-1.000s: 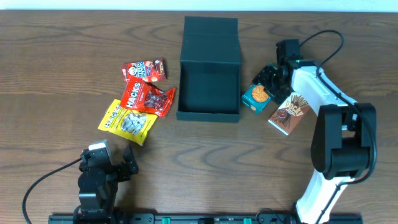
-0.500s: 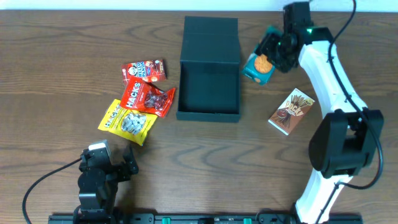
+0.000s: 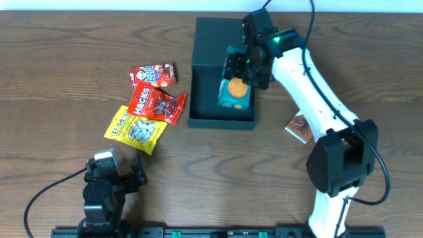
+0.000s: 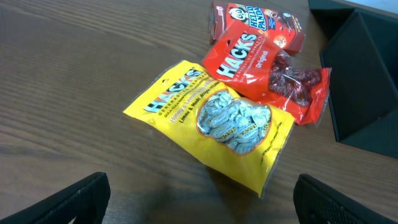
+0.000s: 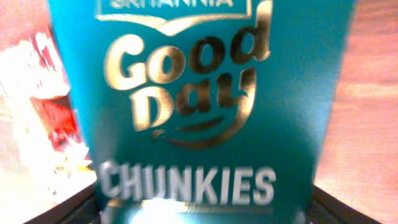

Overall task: Pack container
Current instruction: 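Carry the Chunkies box into the green box and lower it upright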

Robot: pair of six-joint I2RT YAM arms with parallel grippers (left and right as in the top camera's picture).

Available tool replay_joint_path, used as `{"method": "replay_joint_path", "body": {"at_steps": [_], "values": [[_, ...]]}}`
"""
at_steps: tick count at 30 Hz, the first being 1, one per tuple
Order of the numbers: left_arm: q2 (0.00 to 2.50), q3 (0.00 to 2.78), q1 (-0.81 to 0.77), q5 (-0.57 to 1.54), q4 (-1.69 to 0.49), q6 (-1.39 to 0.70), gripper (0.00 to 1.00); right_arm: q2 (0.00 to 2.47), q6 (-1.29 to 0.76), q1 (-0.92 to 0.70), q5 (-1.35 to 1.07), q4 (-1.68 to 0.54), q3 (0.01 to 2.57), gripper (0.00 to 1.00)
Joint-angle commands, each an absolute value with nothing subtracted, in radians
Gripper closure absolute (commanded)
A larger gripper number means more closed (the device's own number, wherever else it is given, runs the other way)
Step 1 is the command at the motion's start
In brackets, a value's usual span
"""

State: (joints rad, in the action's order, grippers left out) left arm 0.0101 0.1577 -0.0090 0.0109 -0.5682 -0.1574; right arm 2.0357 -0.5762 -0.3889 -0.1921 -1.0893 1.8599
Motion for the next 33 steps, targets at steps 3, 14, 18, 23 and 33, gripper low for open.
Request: {"method": "replay_joint_path", "body": {"at_steps": [3, 14, 18, 23, 33], "values": [[0.004, 0.149, -0.013, -0.010, -0.567, -0.150, 0.05, 2.031, -0.533, -0.420, -0.161, -1.118, 1.882, 0.04], [0.004, 0.149, -0.013, -0.010, -0.567, -0.150, 0.05, 2.039, -0.533, -0.420, -0.127, -1.075, 1.880, 0.19], [0.004, 0.149, -0.013, -0.010, -0.567, -0.150, 0.05, 2.064, -0.533, -0.431, -0.146, -1.027, 1.880, 0.73], [0.004, 0.150, -0.013, -0.010, -0.567, -0.150, 0.05, 2.105, -0.427, -0.466, -0.165, -0.979, 1.880, 0.93], [0.004, 0.149, -0.013, -0.010, -0.567, -0.150, 0.05, 2.226, -0.387, -0.525, -0.166, -0.922, 1.880, 0.99]]}}
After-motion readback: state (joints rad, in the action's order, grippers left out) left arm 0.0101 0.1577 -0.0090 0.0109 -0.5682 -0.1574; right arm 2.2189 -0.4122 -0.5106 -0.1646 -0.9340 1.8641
